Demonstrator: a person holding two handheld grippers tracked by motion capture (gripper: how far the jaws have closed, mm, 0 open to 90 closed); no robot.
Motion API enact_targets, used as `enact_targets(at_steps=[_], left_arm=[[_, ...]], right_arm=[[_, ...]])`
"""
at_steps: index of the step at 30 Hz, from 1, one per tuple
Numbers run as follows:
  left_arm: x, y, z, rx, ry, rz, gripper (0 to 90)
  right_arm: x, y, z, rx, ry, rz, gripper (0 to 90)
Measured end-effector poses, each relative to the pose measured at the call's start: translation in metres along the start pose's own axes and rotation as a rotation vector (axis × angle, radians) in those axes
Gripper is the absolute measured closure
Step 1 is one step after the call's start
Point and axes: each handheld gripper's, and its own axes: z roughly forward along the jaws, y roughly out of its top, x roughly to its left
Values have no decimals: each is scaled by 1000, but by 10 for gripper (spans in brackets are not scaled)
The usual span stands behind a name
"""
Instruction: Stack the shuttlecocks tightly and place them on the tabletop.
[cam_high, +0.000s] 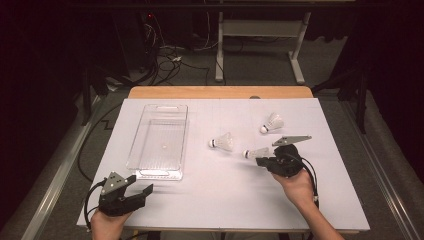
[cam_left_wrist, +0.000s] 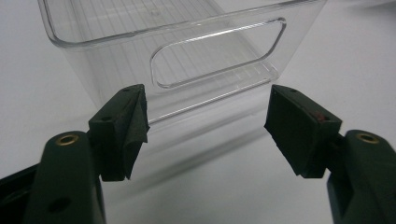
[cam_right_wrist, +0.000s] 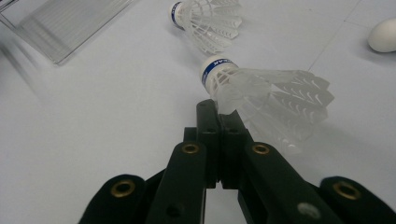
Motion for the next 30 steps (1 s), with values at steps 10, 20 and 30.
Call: enact_targets(at_steps=[10,20,30], left_arm=[[0,0,0,1,0,2,307],[0,0,0,1,0,2,307],[0,0,0,-1,-1,2,307]], right_arm=[[-4,3,5,0,2,13,900],[-5,9,8,-3,6,12,900],[-3,19,12,0,11,0,900]])
